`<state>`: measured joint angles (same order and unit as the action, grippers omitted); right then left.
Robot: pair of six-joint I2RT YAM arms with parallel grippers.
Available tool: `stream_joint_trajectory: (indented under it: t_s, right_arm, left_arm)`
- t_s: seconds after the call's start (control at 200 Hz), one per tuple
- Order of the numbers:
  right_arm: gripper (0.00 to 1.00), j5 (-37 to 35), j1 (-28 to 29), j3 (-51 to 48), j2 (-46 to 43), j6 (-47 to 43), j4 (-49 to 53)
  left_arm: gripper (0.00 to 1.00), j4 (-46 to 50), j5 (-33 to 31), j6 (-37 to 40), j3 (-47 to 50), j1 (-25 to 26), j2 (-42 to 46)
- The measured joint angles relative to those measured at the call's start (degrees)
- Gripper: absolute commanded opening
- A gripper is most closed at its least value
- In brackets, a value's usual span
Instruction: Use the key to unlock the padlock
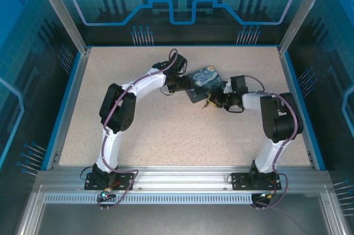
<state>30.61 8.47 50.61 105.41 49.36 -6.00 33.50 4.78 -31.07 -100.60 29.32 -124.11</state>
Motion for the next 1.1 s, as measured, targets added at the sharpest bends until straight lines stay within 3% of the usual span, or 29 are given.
stream_joint_trajectory:
  t_s: [0.2,0.555,1.101]
  right_arm:
    - [0.00,3.91,0.09,-3.23,1.86,7.50,-10.40]
    - [0.00,4.57,-1.53,-3.56,2.10,11.89,-12.55]
    - [0.00,3.89,-4.46,-8.15,2.91,22.97,-27.98]
  left_arm:
    - [0.67,-1.68,0.68,-0.11,1.20,0.02,0.33]
    - [0.66,-2.34,1.20,-0.31,1.46,0.04,0.42]
    - [0.64,-3.67,2.80,-0.33,1.84,0.22,0.31]
